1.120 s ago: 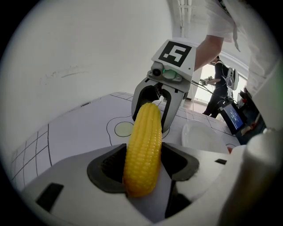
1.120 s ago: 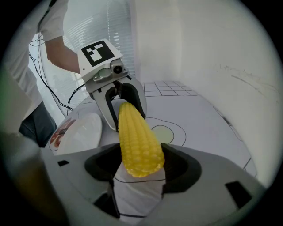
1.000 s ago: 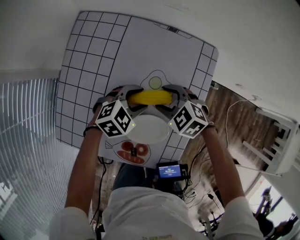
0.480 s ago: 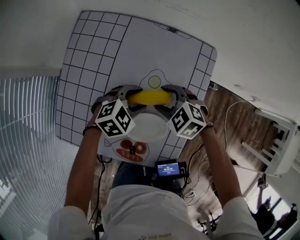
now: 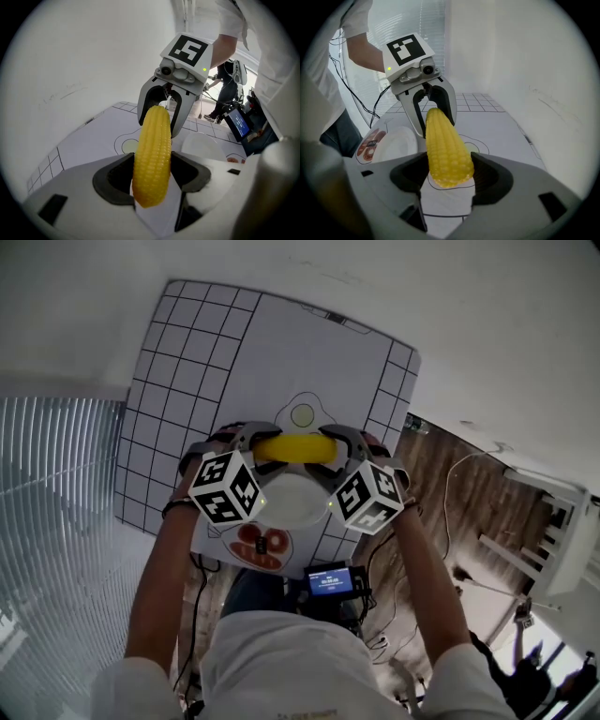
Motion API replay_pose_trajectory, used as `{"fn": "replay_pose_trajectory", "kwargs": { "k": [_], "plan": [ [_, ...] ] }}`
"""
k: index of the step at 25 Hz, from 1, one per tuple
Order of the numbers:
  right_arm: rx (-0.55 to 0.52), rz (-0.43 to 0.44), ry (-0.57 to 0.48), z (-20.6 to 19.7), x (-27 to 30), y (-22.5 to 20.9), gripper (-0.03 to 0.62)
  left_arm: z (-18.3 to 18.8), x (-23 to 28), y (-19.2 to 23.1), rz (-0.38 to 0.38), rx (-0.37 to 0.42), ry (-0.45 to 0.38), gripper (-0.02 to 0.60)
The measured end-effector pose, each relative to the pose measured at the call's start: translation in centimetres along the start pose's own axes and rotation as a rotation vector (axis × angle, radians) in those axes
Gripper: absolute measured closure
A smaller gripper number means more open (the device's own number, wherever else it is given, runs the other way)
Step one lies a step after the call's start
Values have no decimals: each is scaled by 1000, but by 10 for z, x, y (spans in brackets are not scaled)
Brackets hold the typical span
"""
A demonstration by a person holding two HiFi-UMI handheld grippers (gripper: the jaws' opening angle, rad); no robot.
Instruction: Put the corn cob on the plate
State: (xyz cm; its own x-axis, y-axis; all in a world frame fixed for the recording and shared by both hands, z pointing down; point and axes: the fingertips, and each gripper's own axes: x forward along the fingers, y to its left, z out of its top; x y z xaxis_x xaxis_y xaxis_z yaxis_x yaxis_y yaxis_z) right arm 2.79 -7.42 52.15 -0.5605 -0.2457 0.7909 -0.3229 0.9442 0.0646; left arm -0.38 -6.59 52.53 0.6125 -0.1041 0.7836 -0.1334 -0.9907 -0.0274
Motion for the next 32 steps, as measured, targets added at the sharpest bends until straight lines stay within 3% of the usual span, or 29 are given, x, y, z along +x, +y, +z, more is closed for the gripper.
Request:
{"fn": "replay_pose_trajectory", "kwargs": {
  "k": [14, 32],
  "plan": [
    [55, -6, -28, 9, -23, 27, 310, 12, -26, -26, 11, 59, 43, 334],
    [105, 50, 7, -15, -17, 87, 310, -11, -18, -83, -53, 29, 70, 334]
  ]
}}
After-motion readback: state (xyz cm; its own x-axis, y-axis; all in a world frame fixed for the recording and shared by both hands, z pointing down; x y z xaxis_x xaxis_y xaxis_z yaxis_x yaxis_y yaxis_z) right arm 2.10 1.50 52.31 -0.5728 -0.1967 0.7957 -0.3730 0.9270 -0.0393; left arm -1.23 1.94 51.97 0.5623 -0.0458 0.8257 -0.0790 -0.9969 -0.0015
